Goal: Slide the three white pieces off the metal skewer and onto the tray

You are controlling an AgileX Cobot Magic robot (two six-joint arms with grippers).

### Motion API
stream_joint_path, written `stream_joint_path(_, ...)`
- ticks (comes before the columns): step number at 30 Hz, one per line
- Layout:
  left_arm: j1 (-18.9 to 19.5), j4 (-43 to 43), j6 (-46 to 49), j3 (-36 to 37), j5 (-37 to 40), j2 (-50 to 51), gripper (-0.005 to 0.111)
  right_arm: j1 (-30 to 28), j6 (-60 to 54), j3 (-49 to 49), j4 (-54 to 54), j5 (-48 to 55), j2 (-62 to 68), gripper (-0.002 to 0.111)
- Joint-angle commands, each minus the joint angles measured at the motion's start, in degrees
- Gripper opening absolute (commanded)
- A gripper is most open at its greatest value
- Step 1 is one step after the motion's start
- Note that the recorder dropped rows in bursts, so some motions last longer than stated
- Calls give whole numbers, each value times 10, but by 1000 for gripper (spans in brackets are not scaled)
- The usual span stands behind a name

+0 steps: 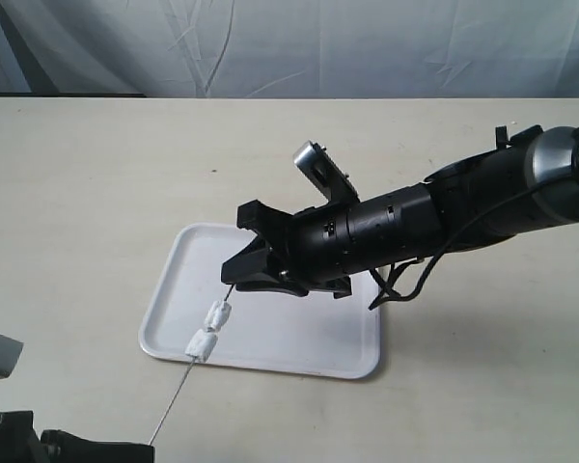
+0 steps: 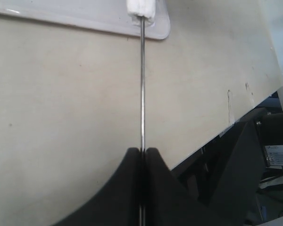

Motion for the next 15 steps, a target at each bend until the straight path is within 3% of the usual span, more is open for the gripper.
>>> stream_joint_path(1,1,-4,4,2,9,-3,0,0,-10,-4,1,8,1,16)
stream_joint_path(10,1,5,-12,2,96,-3,0,0,-13,-4,1,-28,1,16)
stream_joint_path(15,1,9,-14,2,93,-3,0,0,-21,-19,1,-71,1,16)
